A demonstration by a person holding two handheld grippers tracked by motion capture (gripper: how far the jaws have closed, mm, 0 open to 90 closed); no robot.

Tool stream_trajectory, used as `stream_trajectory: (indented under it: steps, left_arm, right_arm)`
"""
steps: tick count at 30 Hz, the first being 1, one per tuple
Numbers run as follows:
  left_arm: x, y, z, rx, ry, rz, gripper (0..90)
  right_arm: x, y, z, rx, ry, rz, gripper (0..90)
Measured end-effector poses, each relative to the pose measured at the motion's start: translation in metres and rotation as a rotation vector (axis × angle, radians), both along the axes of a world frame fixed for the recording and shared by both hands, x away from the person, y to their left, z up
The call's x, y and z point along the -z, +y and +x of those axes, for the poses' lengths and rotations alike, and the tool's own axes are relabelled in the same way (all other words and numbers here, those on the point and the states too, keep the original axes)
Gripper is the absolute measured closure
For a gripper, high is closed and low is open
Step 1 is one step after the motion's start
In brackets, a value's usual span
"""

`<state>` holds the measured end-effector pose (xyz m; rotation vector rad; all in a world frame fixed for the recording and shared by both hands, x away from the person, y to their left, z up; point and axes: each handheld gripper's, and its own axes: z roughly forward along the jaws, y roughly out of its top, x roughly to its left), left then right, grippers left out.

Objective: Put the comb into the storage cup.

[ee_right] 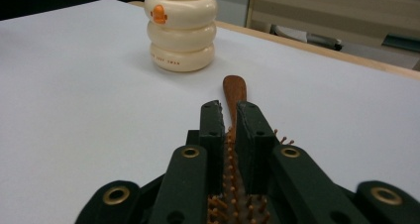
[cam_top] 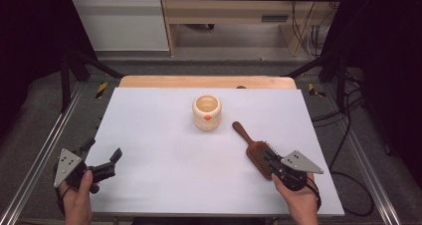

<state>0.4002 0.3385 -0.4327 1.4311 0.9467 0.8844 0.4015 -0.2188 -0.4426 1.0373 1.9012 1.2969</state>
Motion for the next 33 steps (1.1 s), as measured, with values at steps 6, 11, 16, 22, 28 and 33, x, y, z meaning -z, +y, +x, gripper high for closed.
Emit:
stream_trajectory:
  steps: [6, 11, 16, 22, 28, 33]
  left_arm:
    - [0.0, -0.001, 0.001, 0.002, 0.001, 0.003, 1.3]
    - [0.0, 0.0, 0.001, 0.002, 0.002, 0.004, 1.4]
    - [0.0, 0.0, 0.0, 0.001, 0.003, 0.004, 1.4]
    - [0.001, 0.0, 0.0, 0.002, 0.006, 0.006, 1.4]
    - [0.001, 0.0, 0.001, 0.001, 0.008, 0.004, 1.5]
    - [0.001, 0.0, 0.0, 0.0, 0.006, 0.005, 1.6]
  right_arm:
    - [0.002, -0.001, 0.0, -0.001, 0.032, 0.004, 88.1]
    - [0.005, -0.001, 0.0, -0.003, 0.07, -0.002, 90.0]
    - [0.008, 0.0, -0.002, -0.01, 0.101, -0.01, 90.0]
    - [0.011, 0.0, -0.002, -0.018, 0.121, -0.014, 90.0]
    - [0.014, 0.003, -0.006, -0.043, 0.139, -0.039, 90.0]
    - [0.019, 0.01, -0.013, -0.091, 0.168, -0.084, 90.0]
